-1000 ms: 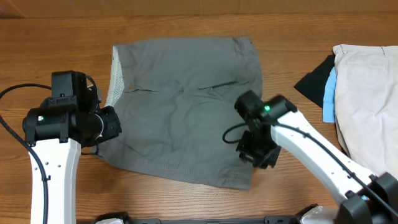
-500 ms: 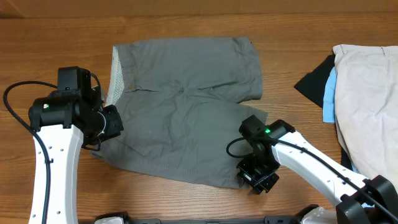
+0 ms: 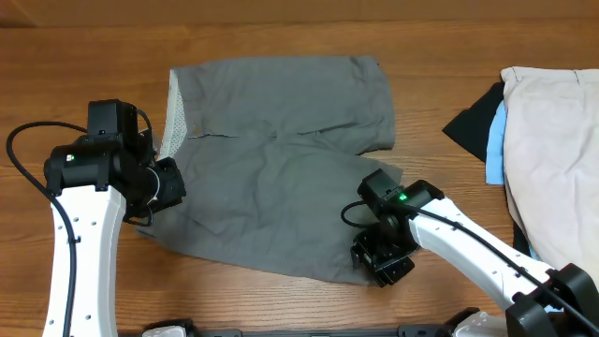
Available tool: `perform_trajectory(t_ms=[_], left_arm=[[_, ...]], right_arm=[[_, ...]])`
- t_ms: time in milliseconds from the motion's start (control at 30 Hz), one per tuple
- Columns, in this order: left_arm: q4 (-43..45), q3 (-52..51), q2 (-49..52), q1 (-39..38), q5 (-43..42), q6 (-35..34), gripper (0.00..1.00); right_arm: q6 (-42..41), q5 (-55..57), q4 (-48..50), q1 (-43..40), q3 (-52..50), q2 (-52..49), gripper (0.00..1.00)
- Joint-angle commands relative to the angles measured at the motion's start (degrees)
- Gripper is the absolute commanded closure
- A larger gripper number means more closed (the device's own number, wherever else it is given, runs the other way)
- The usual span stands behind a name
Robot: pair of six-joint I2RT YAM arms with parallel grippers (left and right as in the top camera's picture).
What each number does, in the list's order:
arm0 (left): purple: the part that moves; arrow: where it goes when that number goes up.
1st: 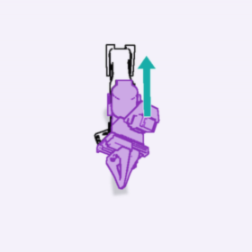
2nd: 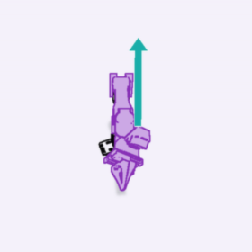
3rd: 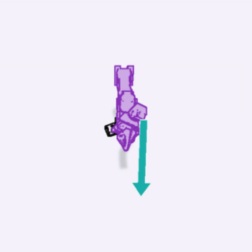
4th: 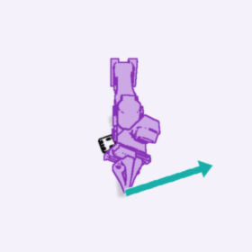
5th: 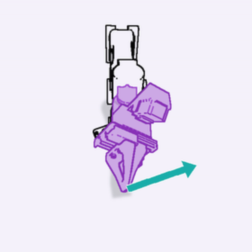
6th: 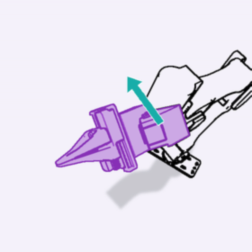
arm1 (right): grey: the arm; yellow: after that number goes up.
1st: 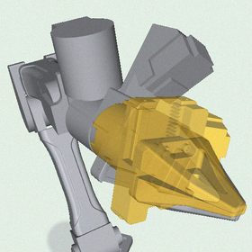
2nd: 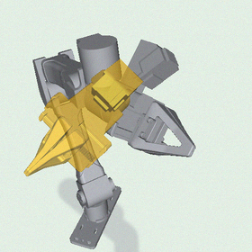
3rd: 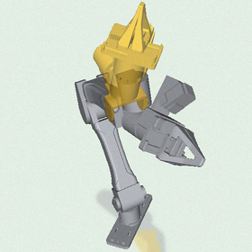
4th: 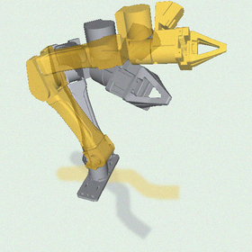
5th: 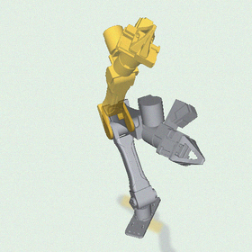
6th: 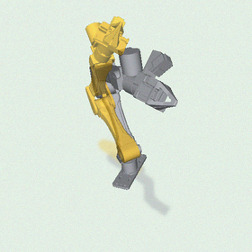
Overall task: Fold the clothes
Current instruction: 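Pinch the bottom leg corners with both grippers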
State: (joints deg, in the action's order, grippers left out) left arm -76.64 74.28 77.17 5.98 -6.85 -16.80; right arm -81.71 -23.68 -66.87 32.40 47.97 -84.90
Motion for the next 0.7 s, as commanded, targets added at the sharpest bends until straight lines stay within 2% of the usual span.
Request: perform_trajectory(t_ms=[0, 467, 667], left_arm=[[0.0, -0.44, 0.48, -0.39, -0.09, -0.33, 0.75], [0.09, -0.44, 0.48, -0.39, -0.07, -0.33, 0.73], [0.15, -0.44, 0.48, -0.39, -0.07, -0.33, 0.72]], right_arm=[[-4.31, 1.42, -1.16, 0.33, -0.39, 0.79, 0.54], [-7.04, 3.13, 1.7, 1.07, -0.79, 0.68, 0.51], [-11.19, 5.66, 2.1, 2.8, -0.79, 0.68, 0.44]])
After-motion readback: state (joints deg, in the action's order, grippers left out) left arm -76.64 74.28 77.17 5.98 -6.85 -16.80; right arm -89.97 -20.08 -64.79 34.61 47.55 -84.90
